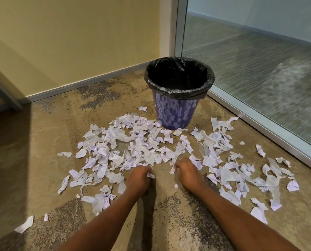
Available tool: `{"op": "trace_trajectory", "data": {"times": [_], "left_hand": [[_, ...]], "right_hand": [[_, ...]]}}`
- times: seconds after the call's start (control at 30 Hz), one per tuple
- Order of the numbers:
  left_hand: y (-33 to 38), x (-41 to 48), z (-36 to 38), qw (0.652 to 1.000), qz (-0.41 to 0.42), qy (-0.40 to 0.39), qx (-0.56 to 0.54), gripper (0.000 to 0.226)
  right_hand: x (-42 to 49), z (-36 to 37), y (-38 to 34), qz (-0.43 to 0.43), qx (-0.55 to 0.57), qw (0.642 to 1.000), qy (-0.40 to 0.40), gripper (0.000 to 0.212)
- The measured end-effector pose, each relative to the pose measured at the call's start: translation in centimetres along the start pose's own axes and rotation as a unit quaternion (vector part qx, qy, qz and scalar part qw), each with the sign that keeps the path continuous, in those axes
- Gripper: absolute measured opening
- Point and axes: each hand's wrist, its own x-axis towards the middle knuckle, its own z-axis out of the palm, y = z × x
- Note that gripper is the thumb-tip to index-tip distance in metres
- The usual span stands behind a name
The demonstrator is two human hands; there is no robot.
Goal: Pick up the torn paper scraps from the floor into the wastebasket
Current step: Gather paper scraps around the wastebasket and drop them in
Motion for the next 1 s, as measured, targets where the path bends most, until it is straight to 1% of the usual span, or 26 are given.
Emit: {"op": "trace_trajectory", "data": {"times": [0.03,0.07,0.13,0.17,0.2,0.23,0.3,0.4,0.47,0.5,0.53,0.6,0.67,0.73,0.8,0.83,0.87,0.9,0.93,0.97,1.0], "left_hand": [[0.2,0.1,0.0,1.0,0.001,0.006,-0.006,0.025],[0.3,0.3,-0.1,1.0,0.003,0.011,-0.014,0.024],[0.8,0.9,-0.2,0.999,0.014,0.023,-0.031,0.025],[1.0,1.3,-0.3,0.999,0.019,0.032,-0.036,0.028],[1.3,1.8,-0.4,0.998,0.023,0.039,-0.037,0.032],[1.6,2.3,-0.5,0.998,0.026,0.043,-0.037,0.037],[1.9,3.5,-0.6,0.998,0.029,0.054,-0.034,0.045],[2.3,4.9,-0.6,0.997,0.036,0.065,-0.019,0.051],[2.5,5.6,-0.7,0.997,0.041,0.068,-0.005,0.056],[2.5,5.9,-0.7,0.997,0.04,0.061,0.001,0.06],[2.5,6.2,-0.6,0.998,0.037,0.044,0.004,0.066],[2.4,6.6,-0.4,1.0,0.026,-0.001,0.005,0.078],[2.3,6.7,0.0,0.999,0.023,-0.022,0.009,0.081],[2.3,6.9,0.2,1.0,0.022,-0.012,0.011,0.076],[2.4,7.2,0.4,1.0,0.021,0.009,-0.002,0.056],[2.4,7.4,0.4,1.0,0.02,0.016,-0.006,0.045],[2.4,7.5,0.4,1.0,0.02,0.02,-0.005,0.035],[2.4,7.6,0.4,1.0,0.019,0.023,-0.005,0.03],[2.3,7.7,0.5,0.999,0.019,0.027,-0.008,0.028],[2.3,7.8,0.5,0.999,0.02,0.03,-0.015,0.028],[2.3,7.7,0.4,0.999,0.023,0.035,-0.019,0.028]], "right_hand": [[0.2,-0.2,0.1,0.012,0.012,1.0,0.014,0.019],[0.5,-0.2,0.2,0.028,0.016,0.999,0.015,0.02],[1.1,-0.1,0.3,0.07,0.006,0.997,-0.025,0.053],[1.3,-0.1,0.3,0.085,0.003,0.995,-0.047,0.065],[1.5,0.2,0.3,0.084,0.001,0.995,-0.058,0.071],[1.6,0.4,0.2,0.079,-0.004,0.995,-0.064,0.07],[1.9,1.0,0.2,0.064,-0.009,0.997,-0.048,0.058],[2.2,1.8,0.0,0.051,0.0,0.999,0.002,0.029],[2.5,2.0,-0.1,0.043,0.003,0.999,0.021,0.008],[2.6,2.0,-0.2,0.043,0.003,0.999,0.022,0.009],[2.9,2.1,-0.1,0.045,0.002,0.999,0.024,0.014],[3.3,2.1,0.0,0.046,0.009,0.999,0.026,0.018],[4.0,2.3,0.1,0.037,0.023,0.998,0.037,0.02],[4.7,2.2,-0.1,0.032,0.045,0.997,0.05,0.02],[5.6,2.0,-0.4,0.024,0.077,0.995,0.063,0.018],[5.9,1.8,-0.7,0.029,0.095,0.993,0.062,0.02],[6.3,1.6,-1.0,0.04,0.105,0.993,0.048,0.032],[6.7,1.3,-1.4,0.054,0.105,0.993,0.019,0.052],[7.1,1.2,-1.6,0.063,0.095,0.993,-0.016,0.075],[7.4,0.9,-1.9,0.065,0.075,0.994,-0.05,0.094],[7.7,0.8,-2.1,0.06,0.053,0.994,-0.076,0.105]]}}
